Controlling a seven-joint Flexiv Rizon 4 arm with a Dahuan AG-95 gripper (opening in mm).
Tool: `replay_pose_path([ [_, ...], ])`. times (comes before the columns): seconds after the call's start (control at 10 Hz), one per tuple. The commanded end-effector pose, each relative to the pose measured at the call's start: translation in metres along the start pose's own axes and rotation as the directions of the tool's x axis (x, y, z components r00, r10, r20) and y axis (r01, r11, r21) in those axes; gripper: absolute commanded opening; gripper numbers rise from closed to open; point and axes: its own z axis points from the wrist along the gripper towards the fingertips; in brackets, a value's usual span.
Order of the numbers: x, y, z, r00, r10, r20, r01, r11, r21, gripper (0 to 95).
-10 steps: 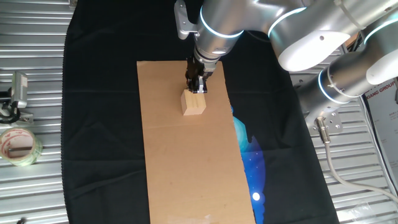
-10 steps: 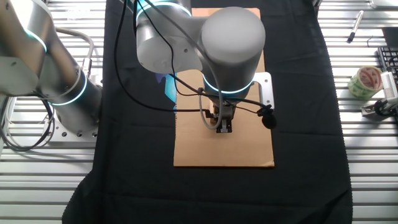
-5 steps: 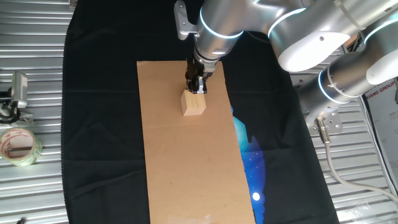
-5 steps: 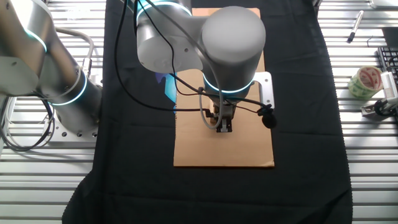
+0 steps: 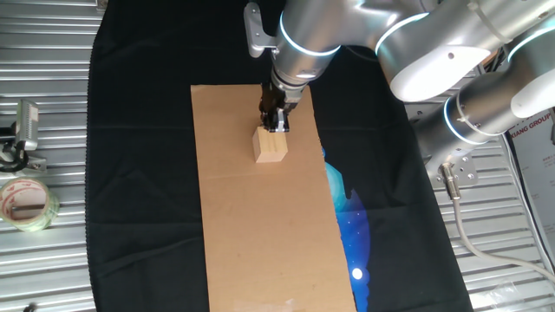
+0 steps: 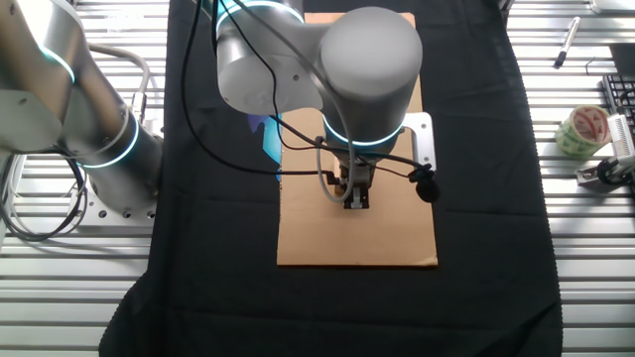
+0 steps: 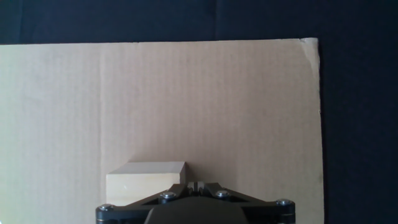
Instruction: Use the gripper to push the small block from left to right
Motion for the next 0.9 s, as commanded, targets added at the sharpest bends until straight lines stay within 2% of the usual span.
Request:
replay_pose_path([
  [0.1,0.000,0.001,0.000,1.000,0.007,0.000,-0.007,1.000,0.002,0.0],
  [0.9,-0.002,0.012,0.002,1.000,0.029,0.001,-0.029,1.000,0.007,0.0],
])
